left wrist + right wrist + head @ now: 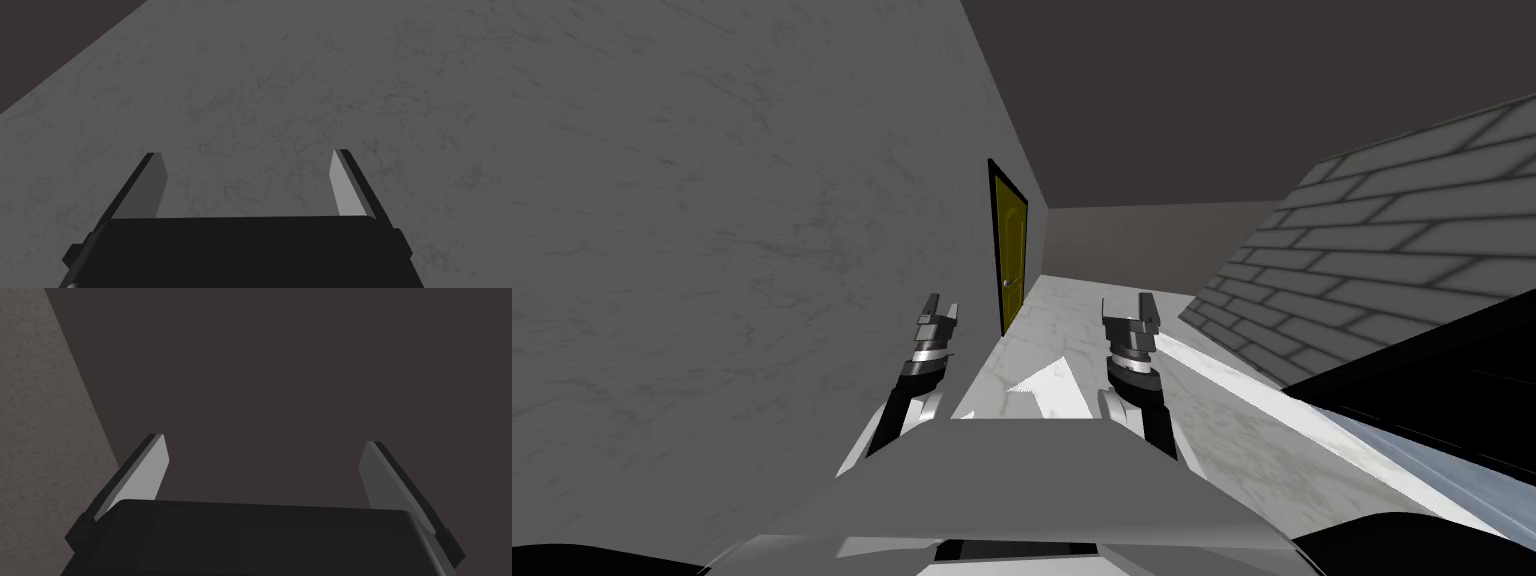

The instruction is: Pull the door open

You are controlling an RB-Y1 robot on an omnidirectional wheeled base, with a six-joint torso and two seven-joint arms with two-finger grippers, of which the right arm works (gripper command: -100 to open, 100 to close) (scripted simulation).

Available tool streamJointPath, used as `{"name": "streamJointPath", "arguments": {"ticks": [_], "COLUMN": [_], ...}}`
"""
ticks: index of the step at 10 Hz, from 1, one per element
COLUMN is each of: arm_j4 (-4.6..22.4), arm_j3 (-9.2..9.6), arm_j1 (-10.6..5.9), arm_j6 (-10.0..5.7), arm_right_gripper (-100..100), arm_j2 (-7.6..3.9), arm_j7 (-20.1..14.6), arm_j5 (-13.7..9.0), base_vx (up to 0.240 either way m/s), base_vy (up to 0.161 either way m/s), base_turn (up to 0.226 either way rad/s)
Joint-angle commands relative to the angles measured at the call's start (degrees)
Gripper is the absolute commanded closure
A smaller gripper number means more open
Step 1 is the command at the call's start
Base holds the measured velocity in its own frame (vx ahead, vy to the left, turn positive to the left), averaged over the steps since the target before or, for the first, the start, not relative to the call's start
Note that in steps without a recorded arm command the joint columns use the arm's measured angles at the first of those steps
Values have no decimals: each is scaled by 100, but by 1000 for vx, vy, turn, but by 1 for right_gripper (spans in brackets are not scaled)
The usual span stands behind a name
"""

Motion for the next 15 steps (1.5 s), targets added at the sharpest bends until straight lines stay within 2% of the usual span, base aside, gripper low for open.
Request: {"name": "streamJointPath", "arguments": {"ticks": [1, 6, 12, 14, 15], "arm_j4": [189, 688, 1498, 1693, 1898], "arm_j3": [14, 50, 109, 123, 138], "arm_j1": [-72, -263, -573, -647, -725], "arm_j6": [-16, -58, -126, -142, -159], "arm_right_gripper": [-100, -100, -100, -100, -100], "arm_j2": [-87, -275, -525, -577, -630], "arm_j7": [-14, -50, -108, -122, -137], "arm_j5": [-6, -23, -50, -57, -64], "base_vx": [18, 139, 122, 109, 114], "base_vy": [-91, -25, -57, -56, -76], "base_turn": [168, 131, 149, 158, 173]}}
